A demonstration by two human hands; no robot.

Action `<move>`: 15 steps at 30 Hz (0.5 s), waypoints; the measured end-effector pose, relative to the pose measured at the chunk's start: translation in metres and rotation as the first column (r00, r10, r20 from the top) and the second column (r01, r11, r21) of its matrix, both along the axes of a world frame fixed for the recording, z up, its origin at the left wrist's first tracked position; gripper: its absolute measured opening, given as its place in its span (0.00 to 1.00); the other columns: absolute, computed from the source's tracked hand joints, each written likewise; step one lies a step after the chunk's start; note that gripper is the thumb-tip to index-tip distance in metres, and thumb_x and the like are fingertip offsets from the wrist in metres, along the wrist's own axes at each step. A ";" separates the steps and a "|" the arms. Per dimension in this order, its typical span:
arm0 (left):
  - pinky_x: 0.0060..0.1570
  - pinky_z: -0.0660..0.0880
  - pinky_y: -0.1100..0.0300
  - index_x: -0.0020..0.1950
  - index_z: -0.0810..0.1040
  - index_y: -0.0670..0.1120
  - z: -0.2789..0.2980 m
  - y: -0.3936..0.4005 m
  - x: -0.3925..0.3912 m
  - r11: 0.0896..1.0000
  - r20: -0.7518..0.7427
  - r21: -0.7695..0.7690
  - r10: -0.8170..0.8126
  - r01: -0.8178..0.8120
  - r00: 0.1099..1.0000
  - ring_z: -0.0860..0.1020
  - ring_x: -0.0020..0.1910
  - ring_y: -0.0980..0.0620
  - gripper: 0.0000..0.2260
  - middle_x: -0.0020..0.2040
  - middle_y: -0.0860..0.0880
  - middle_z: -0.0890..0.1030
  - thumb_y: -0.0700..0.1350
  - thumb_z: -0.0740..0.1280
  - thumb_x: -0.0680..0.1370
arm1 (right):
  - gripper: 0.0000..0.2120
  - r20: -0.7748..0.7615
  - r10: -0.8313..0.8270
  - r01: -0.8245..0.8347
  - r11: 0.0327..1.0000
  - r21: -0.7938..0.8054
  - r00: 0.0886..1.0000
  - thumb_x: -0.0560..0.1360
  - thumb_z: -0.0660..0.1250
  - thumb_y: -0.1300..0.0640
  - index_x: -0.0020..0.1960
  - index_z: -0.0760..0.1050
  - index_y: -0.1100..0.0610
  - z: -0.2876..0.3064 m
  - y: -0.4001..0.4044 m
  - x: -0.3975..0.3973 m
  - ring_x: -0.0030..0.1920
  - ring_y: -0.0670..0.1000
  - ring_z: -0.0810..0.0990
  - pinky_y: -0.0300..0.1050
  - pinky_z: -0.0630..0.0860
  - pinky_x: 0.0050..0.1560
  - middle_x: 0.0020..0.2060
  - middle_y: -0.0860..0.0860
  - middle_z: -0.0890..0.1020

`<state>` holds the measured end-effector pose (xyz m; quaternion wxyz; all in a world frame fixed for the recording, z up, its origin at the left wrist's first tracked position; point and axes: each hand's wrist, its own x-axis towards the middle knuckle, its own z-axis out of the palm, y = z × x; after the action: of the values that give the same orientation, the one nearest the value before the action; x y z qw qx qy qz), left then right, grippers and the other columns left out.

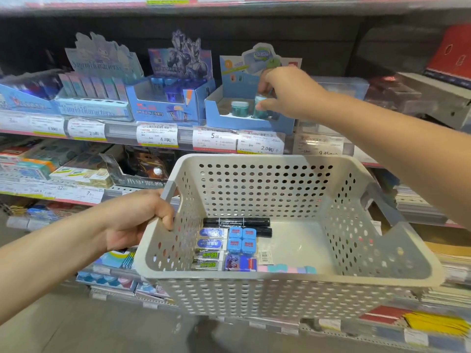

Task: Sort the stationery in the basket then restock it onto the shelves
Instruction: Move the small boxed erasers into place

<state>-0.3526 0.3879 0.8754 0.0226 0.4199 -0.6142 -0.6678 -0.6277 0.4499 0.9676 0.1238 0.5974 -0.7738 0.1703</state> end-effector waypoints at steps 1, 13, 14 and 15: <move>0.46 0.77 0.48 0.62 0.74 0.43 0.000 0.000 0.000 1.000 0.001 0.002 0.004 -0.004 1.000 0.75 0.47 0.36 0.34 0.56 0.26 0.76 0.32 0.61 0.56 | 0.13 0.001 -0.001 0.001 1.000 0.017 1.000 0.74 0.69 0.54 0.53 0.77 0.62 0.002 0.000 0.000 0.49 0.58 0.78 0.47 0.73 0.46 0.49 0.58 0.81; 0.31 0.80 0.52 0.56 0.77 0.46 -0.001 -0.002 0.000 0.998 -0.040 0.040 -0.037 0.038 0.999 0.77 0.43 0.38 0.30 0.51 0.33 0.77 0.31 0.60 0.55 | 0.11 -0.057 0.048 -0.037 0.984 0.172 0.997 0.74 0.69 0.54 0.51 0.75 0.60 0.017 -0.006 -0.006 0.47 0.54 0.73 0.46 0.69 0.44 0.49 0.56 0.78; 0.31 0.80 0.52 0.57 0.77 0.46 -0.001 -0.003 0.000 0.998 -0.042 0.039 -0.040 0.041 0.998 0.77 0.42 0.38 0.30 0.51 0.33 0.77 0.31 0.60 0.55 | 0.10 -0.061 0.048 -0.037 0.984 0.176 0.997 0.75 0.68 0.53 0.50 0.75 0.59 0.018 -0.007 -0.007 0.47 0.54 0.73 0.45 0.68 0.44 0.48 0.56 0.77; 0.32 0.80 0.52 0.58 0.77 0.45 -0.001 -0.003 0.000 0.998 -0.035 0.034 -0.045 0.046 0.998 0.77 0.43 0.37 0.31 0.52 0.33 0.77 0.32 0.60 0.55 | 0.10 -0.064 0.041 -0.028 0.982 0.184 0.997 0.75 0.68 0.52 0.50 0.75 0.59 0.018 -0.008 -0.007 0.46 0.54 0.74 0.45 0.68 0.43 0.47 0.56 0.78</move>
<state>-0.3529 0.3847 0.8746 0.0105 0.3947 -0.6115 -0.6857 -0.6352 0.4415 0.9857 0.0915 0.6251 -0.7710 0.0801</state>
